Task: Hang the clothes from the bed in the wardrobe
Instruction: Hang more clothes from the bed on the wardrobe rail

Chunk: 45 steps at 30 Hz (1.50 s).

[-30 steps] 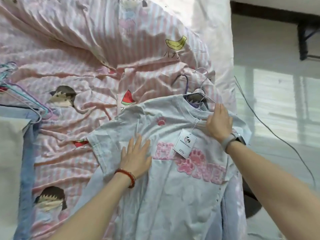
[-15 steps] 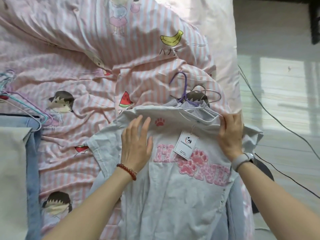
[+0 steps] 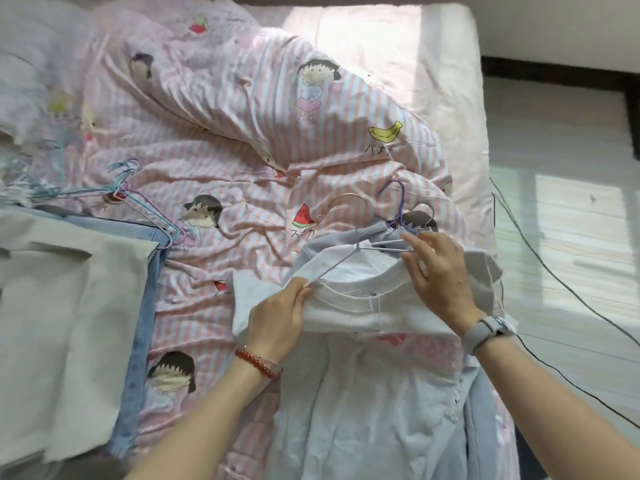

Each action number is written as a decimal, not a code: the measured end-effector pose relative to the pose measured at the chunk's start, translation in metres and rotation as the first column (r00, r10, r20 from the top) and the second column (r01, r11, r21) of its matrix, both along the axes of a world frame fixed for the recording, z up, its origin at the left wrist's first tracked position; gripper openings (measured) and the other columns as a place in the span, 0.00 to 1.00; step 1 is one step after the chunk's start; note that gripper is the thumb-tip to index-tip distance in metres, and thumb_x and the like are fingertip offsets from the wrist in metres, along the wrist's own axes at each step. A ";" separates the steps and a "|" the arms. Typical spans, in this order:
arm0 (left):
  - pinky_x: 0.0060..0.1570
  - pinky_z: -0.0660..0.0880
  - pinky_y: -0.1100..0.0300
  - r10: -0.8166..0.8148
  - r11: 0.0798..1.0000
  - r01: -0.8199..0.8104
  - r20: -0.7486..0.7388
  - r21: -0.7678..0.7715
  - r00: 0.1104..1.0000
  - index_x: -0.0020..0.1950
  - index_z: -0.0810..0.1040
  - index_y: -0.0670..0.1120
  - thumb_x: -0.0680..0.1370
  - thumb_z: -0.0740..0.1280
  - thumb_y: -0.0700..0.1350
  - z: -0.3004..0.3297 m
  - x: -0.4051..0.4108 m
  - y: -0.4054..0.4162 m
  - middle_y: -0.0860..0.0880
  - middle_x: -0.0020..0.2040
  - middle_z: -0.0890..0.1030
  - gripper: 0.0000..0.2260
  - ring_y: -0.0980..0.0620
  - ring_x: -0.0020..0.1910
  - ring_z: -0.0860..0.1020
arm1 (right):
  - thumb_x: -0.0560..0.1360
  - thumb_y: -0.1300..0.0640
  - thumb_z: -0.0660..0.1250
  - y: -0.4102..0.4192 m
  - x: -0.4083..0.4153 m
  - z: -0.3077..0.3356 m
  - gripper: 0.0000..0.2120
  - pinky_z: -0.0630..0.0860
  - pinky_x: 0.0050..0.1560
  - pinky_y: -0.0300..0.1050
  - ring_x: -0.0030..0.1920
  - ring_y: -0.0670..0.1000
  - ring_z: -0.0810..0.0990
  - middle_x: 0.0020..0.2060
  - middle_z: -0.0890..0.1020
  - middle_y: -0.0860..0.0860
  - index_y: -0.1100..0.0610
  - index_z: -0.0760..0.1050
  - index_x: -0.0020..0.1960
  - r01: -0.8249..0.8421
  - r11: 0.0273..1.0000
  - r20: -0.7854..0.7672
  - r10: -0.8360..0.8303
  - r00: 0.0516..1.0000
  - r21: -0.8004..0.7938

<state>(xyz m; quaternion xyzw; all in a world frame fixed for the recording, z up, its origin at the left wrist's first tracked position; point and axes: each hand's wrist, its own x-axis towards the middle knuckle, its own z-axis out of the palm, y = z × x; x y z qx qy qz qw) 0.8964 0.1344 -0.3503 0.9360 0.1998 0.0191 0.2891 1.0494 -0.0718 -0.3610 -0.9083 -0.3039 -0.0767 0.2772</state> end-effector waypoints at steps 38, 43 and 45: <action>0.50 0.69 0.46 0.345 -0.884 -0.465 0.595 -0.055 -0.726 0.50 0.77 0.32 0.78 0.58 0.35 0.144 -0.846 -0.200 0.32 0.47 0.79 0.10 0.34 0.45 0.74 | 0.78 0.55 0.57 0.243 -0.819 0.211 0.12 0.69 0.37 0.38 0.38 0.54 0.80 0.40 0.82 0.50 0.58 0.77 0.51 -0.631 -0.776 0.104 0.627 -0.772 -0.006; 0.55 0.64 0.48 0.249 -0.952 -0.307 0.589 0.000 -0.769 0.50 0.77 0.34 0.79 0.55 0.38 0.165 -0.882 -0.253 0.36 0.50 0.80 0.13 0.35 0.47 0.76 | 0.78 0.49 0.57 0.213 -0.896 0.213 0.15 0.69 0.44 0.44 0.46 0.59 0.79 0.46 0.83 0.54 0.54 0.73 0.61 -0.476 -0.880 0.016 0.476 -0.879 0.002; 0.64 0.60 0.46 0.209 -0.974 -0.222 0.540 0.042 -0.815 0.57 0.77 0.37 0.81 0.56 0.40 0.177 -0.900 -0.265 0.39 0.56 0.78 0.12 0.38 0.55 0.75 | 0.78 0.51 0.58 0.201 -0.929 0.220 0.13 0.71 0.47 0.47 0.48 0.60 0.79 0.48 0.83 0.54 0.54 0.76 0.57 -0.478 -0.876 0.012 0.480 -0.877 0.058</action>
